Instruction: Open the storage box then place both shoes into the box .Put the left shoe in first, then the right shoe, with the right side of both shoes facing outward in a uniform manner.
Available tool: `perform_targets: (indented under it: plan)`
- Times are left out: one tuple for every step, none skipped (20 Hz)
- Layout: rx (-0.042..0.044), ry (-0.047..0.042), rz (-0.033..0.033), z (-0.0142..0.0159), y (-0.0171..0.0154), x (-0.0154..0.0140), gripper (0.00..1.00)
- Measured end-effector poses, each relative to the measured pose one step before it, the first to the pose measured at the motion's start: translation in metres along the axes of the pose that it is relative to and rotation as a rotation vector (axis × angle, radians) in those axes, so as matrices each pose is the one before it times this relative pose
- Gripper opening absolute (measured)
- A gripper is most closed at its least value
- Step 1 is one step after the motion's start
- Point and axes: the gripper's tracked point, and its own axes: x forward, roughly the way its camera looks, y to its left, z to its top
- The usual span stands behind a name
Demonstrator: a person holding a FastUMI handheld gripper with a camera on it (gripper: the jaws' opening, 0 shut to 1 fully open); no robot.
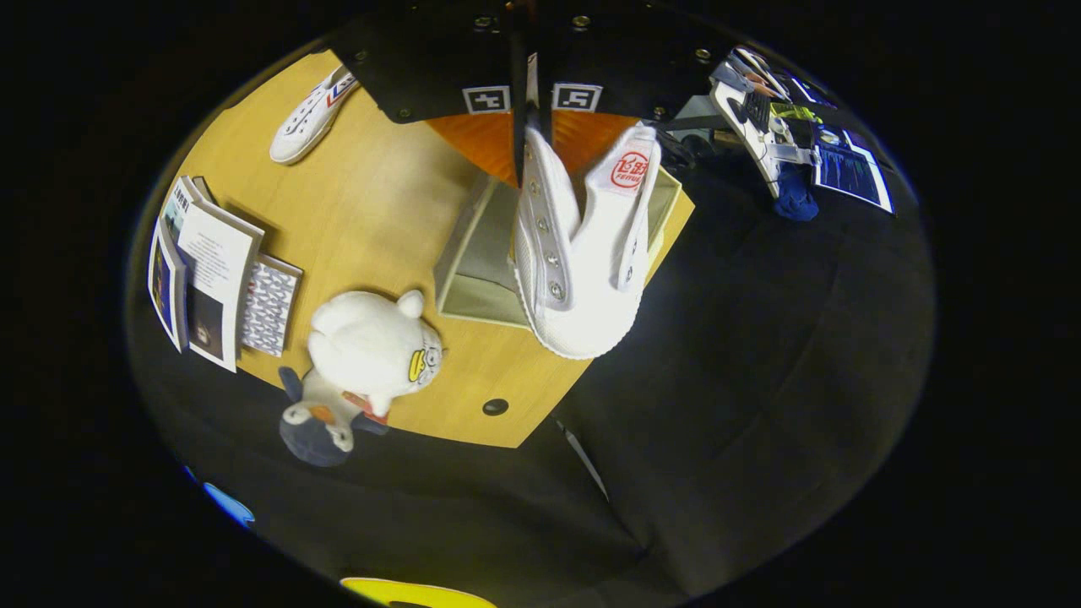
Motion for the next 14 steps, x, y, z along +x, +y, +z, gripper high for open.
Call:
perform_targets:
  plan:
    - [0.00132,0.01945,0.00683,0.00410,0.00836,0.01187,0.04]
    - [0.00635,0.01781,0.00903,0.00525,0.00614,0.01349,0.04]
    - [0.01319,0.01290,0.00587,0.00460,0.00573,0.01180,0.04]
    - [0.00176,0.01815,-0.00135,0.00349,0.00216,0.01195,0.04]
    - [0.00030,0.01106,-0.00515,0.00168,0.00080,0.01143,0.04]
    - [0.00180,0.01394,-0.00937,0.00057,-0.00043,0.01093,0.04]
    - [0.00098,0.01477,-0.01176,-0.00092,-0.00108,0.01150,0.04]
    - [-0.00537,0.01644,-0.01724,-0.00182,-0.00237,0.01074,0.04]
    - [-0.00635,0.00960,-0.00919,0.00042,-0.00096,0.01001,0.04]
    - [0.00680,0.01078,-0.00413,-0.00133,-0.00025,0.00807,0.04]
    - [0.00937,0.01247,-0.00892,-0.00184,-0.00262,0.00883,0.04]
    - [0.00988,0.00299,-0.00360,-0.00145,-0.00156,0.00561,0.04]
    - [0.00741,-0.00674,0.00540,-0.00040,-0.00016,0.00432,0.04]
    - [0.01459,-0.00825,0.01495,-0.00071,0.00076,0.00076,0.04]
